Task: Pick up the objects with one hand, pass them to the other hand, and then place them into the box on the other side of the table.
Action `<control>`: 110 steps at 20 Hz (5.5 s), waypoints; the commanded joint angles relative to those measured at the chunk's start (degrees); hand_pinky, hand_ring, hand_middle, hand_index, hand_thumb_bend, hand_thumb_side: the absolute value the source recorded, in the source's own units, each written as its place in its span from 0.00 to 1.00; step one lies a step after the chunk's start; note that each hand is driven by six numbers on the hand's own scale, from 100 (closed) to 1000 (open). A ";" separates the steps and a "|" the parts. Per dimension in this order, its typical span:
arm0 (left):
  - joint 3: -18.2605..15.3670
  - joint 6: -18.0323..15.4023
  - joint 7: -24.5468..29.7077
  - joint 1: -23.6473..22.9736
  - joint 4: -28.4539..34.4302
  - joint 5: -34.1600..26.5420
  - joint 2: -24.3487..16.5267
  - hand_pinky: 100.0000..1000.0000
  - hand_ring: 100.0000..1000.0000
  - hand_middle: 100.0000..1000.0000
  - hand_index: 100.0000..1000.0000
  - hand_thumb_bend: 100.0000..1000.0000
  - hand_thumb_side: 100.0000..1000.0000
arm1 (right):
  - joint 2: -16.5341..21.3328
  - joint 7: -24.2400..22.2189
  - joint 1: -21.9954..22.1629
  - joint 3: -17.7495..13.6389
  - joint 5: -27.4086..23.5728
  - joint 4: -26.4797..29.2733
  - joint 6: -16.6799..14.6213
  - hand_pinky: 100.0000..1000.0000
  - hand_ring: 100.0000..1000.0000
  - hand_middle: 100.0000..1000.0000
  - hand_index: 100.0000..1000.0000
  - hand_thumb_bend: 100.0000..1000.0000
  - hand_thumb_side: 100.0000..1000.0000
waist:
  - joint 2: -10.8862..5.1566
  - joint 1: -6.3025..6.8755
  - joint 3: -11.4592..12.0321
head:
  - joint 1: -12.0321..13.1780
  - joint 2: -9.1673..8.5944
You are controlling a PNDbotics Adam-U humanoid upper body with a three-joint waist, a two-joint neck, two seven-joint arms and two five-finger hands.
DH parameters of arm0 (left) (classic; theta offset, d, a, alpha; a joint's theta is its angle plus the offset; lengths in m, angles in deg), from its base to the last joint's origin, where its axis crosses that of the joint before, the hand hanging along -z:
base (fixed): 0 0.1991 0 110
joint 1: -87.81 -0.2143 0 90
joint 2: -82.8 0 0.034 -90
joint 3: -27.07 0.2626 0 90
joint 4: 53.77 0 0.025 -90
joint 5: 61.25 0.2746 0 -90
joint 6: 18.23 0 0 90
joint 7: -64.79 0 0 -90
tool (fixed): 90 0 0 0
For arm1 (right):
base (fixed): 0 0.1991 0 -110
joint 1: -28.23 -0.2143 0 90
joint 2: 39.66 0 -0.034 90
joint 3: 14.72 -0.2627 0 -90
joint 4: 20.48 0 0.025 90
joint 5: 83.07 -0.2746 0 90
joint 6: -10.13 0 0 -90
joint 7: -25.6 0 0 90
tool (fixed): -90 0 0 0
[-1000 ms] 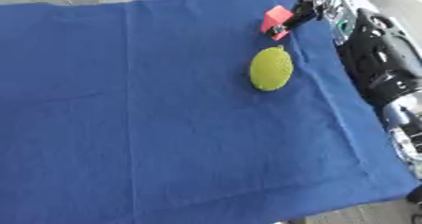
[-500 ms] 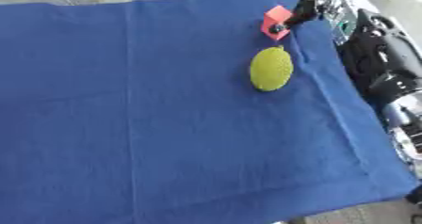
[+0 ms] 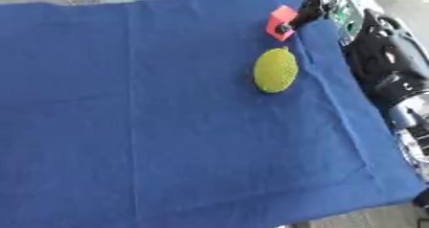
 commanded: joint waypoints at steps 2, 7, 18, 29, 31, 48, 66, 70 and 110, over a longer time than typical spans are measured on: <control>-0.85 0.04 -0.26 0.49 1.13 -0.08 -2.36 0.80 0.68 0.61 0.69 0.08 0.32 | 1.31 0.23 -0.71 -0.18 -0.44 0.06 -0.09 0.86 0.80 0.75 0.76 0.46 0.36 | -0.96 0.01 0.14 | -0.22 -0.63; -0.91 0.09 -0.36 0.39 1.18 -0.12 -2.41 0.80 0.68 0.61 0.69 0.08 0.32 | 1.01 0.49 -0.62 -0.28 -1.57 -0.13 0.03 0.85 0.78 0.72 0.74 0.41 0.24 | -0.87 0.04 0.17 | -0.19 -0.59; -0.95 0.15 -0.48 0.26 1.09 -0.08 -2.53 0.80 0.68 0.60 0.69 0.08 0.32 | 1.05 2.38 -0.30 -0.04 -5.78 0.53 0.62 0.83 0.72 0.62 0.66 0.29 0.03 | -1.15 -0.08 0.13 | -0.10 -0.35; -0.81 0.03 -0.41 -0.02 0.99 0.00 -2.77 0.80 0.68 0.60 0.69 0.08 0.32 | 2.11 3.48 0.26 0.72 -9.41 3.26 1.49 0.81 0.69 0.58 0.63 0.20 0.01 | -2.03 -0.27 -0.22 | 0.09 0.07; -0.78 0.03 -0.36 -0.06 0.95 0.08 -2.82 0.80 0.68 0.60 0.69 0.07 0.32 | 2.33 3.69 0.36 0.76 -9.81 3.75 1.68 0.81 0.68 0.58 0.63 0.19 0.01 | -2.13 -0.29 -0.24 | 0.15 0.05; -0.27 -0.56 0.23 0.43 2.25 -0.29 -3.24 0.80 0.68 0.60 0.69 0.06 0.31 | 3.83 7.44 5.80 3.37 -22.01 18.21 2.66 0.78 0.63 0.54 0.61 0.15 0.00 | -3.72 -0.19 -0.45 | 1.45 0.93; 0.73 -0.92 1.20 0.79 8.21 -1.95 -3.65 0.79 0.67 0.59 0.69 0.05 0.30 | -2.84 15.46 9.25 5.97 -31.33 29.34 3.57 0.76 0.58 0.52 0.61 0.10 0.02 | -4.91 0.07 -0.22 | 3.43 1.59; 1.19 -1.04 1.78 0.89 10.57 -2.39 -3.76 0.79 0.67 0.59 0.70 0.05 0.30 | -5.74 16.47 10.04 6.28 -31.47 31.28 3.53 0.75 0.58 0.52 0.61 0.09 0.02 | -5.07 0.04 -0.05 | 3.76 1.79; 10.60 -1.88 15.75 10.80 28.43 -3.55 -0.17 0.79 0.68 0.61 0.71 0.10 0.27 | -22.35 20.72 11.01 13.01 -40.25 34.40 0.17 0.74 0.56 0.51 0.61 0.05 0.06 | -7.19 -0.13 0.43 | 6.10 4.67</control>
